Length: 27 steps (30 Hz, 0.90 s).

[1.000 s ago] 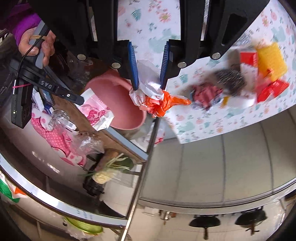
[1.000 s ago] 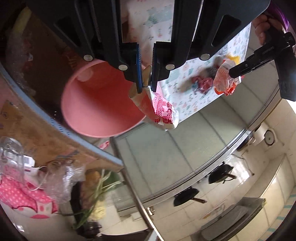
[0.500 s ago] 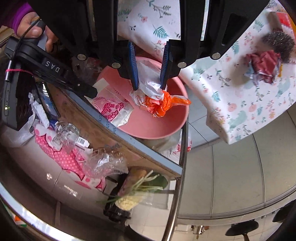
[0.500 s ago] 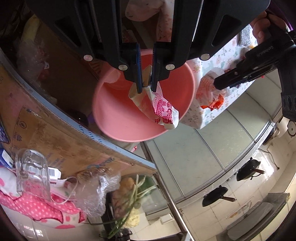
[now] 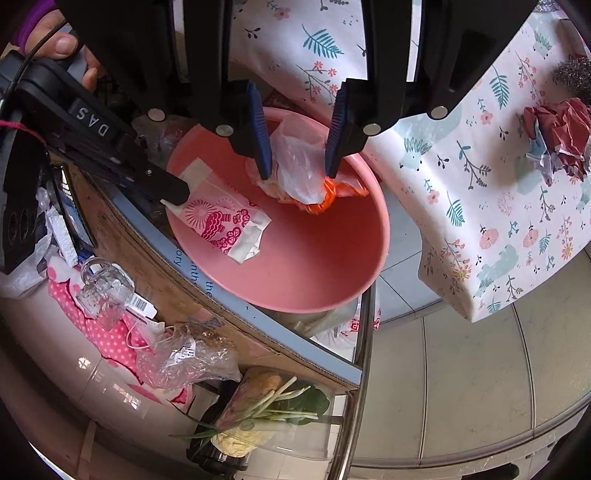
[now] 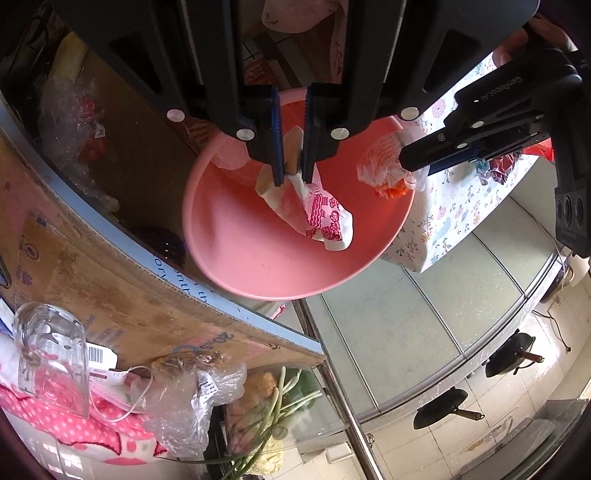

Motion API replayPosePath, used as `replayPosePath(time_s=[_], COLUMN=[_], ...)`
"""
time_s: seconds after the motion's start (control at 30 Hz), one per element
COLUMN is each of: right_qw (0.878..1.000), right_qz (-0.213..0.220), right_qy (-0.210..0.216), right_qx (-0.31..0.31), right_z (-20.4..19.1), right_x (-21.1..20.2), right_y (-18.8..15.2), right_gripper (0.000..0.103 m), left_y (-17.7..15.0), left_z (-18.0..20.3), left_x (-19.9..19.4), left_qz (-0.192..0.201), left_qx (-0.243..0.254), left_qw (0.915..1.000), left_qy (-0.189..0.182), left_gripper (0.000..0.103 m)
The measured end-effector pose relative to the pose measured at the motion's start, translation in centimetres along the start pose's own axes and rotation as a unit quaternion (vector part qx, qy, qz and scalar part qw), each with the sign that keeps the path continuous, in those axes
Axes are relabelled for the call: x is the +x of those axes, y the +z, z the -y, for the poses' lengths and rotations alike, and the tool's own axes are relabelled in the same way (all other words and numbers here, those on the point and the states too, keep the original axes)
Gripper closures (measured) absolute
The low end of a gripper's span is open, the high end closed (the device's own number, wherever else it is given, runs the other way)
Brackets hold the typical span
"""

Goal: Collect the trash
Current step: 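Carry both items over the pink bucket and open both grippers to drop them, then move both grippers back over the table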

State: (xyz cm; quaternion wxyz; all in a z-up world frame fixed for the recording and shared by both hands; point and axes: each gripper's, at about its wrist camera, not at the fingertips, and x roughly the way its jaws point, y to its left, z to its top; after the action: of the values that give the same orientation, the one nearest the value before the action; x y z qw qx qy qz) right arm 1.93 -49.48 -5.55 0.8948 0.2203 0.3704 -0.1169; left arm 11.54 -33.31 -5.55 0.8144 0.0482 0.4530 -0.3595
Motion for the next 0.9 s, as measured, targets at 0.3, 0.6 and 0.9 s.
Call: replayPosePath(time_s=[0.3, 0.6, 0.9], right_qw=[1.0, 0.999, 0.987], right_qz=[-0.007, 0.005, 0.007], right_qy=[0.0, 0.039, 0.128], right_qx=[-0.008, -0.035, -0.095], right_z=[0.0, -2.2, -8.0], right_x=[-0.1, -2.0, -4.4], right_y=[0.0, -0.1, -1.7], right_gripper=[0.087, 0.076, 0.073], left_y=[0.3, -0.1, -3.9], left_z=[0.3, -1.2, -5.4], left_x=[-2.5, -8.0, -17.3], left_qz=[0.027, 0.063, 0.128], left_qx=[-0.004, -0.029, -0.08], left_qw=[0.9996, 0.9976, 0.9868], left_qy=[0.0, 0.005, 0.059], left_gripper=[0.064, 0.062, 0.052])
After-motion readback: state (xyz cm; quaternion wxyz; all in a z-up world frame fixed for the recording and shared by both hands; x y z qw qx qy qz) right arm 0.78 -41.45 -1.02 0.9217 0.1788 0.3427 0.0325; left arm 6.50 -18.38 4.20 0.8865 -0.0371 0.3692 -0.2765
